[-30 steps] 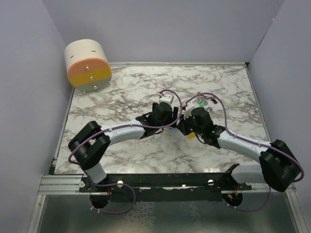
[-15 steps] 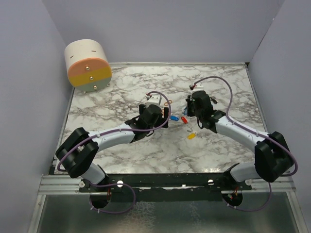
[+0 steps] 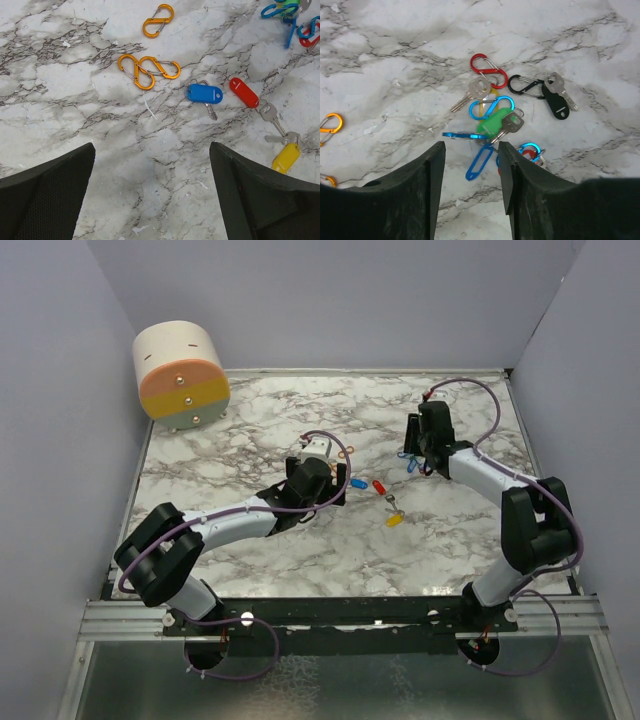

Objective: Put the keys on the keyring

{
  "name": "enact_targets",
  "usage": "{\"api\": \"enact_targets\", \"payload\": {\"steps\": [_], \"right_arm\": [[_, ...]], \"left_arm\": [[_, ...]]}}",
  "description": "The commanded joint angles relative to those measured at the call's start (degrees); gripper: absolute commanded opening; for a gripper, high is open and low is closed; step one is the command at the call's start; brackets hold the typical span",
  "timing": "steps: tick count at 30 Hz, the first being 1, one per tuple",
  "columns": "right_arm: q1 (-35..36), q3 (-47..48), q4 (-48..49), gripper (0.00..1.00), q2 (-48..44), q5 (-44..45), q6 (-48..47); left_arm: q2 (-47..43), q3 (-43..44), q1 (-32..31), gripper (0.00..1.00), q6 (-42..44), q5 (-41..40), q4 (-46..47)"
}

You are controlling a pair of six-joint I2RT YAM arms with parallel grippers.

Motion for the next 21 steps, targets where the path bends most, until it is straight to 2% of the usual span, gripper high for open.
{"api": "enact_targets", "payload": {"steps": [1,5,11,17,21], "right_arm": [[-0.73,0.31,-0.03,0.5,-1.52,0.16,-0.79],[-0.65,-3.84,-2.53,0.5,-5.86,-5.03,0.2],[-0.38,-16.65,-3.14,0.5,-16.58,-14.2,6.97],[-0.29,-23.98,-4.55,0.5,-26.14,-19.65,13.73],[-0.29,-27.36,-4.35,0.5,-29.09,-21.03,17.38]], "left_arm": [[-1.78,-0.96,0.25,0.99,-0.08,0.96,1.51],[-1.49,-0.97,0.25,0.99,-0.14,0.87,1.48],[-0.73,-0.8,0.24,0.99,-0.05,1.18,1.56],[0.2,-1.31,0.24,0.99,-0.32,1.47,2.19],[0.73,-1.2,0.24,0.99,-0.22,1.83,2.54]]}}
